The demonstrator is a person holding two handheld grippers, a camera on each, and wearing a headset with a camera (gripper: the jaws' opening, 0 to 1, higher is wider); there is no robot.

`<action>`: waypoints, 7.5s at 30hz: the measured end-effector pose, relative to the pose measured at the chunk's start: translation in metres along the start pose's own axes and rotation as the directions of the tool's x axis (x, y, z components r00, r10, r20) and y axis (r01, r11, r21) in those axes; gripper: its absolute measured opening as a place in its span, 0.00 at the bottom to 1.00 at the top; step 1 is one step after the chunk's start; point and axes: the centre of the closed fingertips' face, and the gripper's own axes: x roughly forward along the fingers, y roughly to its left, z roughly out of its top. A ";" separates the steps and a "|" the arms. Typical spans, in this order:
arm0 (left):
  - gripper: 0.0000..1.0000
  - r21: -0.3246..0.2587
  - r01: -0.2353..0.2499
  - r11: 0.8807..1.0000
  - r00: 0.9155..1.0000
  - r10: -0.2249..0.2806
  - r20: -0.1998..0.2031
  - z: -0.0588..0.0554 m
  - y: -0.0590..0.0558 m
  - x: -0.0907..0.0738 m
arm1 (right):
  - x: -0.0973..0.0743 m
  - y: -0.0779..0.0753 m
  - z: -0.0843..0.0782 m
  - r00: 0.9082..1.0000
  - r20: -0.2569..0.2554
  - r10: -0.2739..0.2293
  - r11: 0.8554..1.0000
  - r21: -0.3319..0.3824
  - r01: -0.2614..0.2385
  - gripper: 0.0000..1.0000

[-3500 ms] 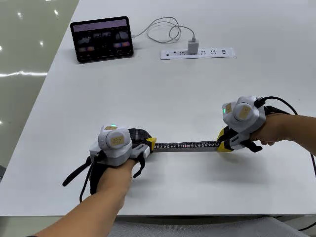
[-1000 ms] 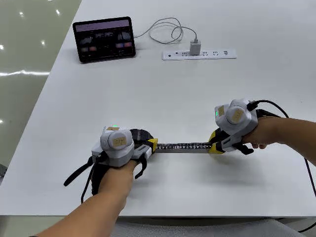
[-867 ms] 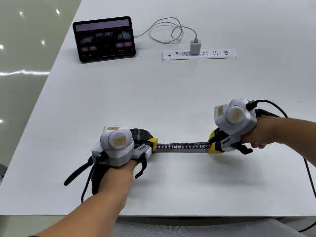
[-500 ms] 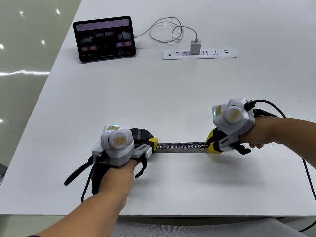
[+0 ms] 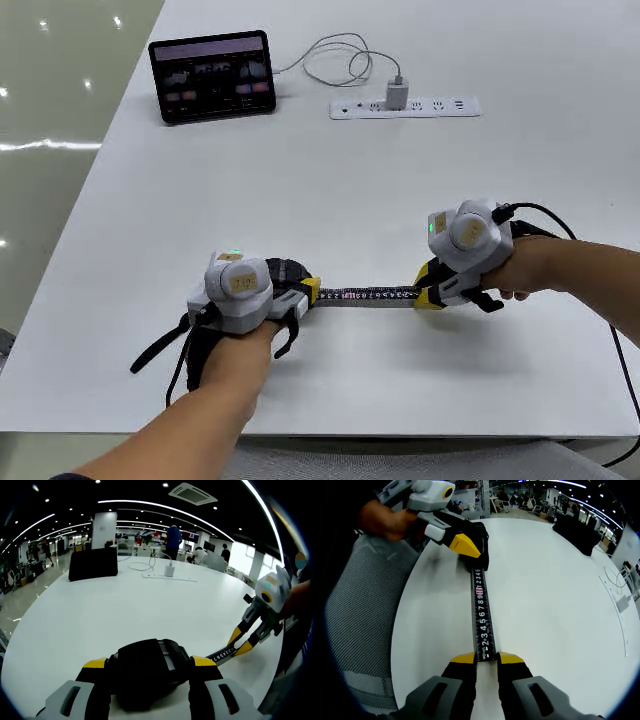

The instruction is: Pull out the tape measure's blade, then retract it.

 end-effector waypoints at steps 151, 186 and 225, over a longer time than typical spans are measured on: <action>0.58 -0.029 0.015 0.999 1.000 -0.015 -0.026 -0.002 0.002 -0.001 | 0.042 0.006 0.074 0.994 0.107 -0.001 0.999 0.037 -0.003 0.11; 0.58 -0.038 0.026 0.999 0.999 -0.027 -0.033 -0.002 0.002 -0.001 | 0.054 0.008 0.092 0.993 0.119 0.007 1.000 -0.008 -0.006 0.11; 0.58 -0.045 0.067 0.997 0.997 -0.069 -0.046 -0.002 0.001 -0.002 | 0.070 0.015 0.121 0.990 0.137 0.038 0.999 -0.012 -0.037 0.11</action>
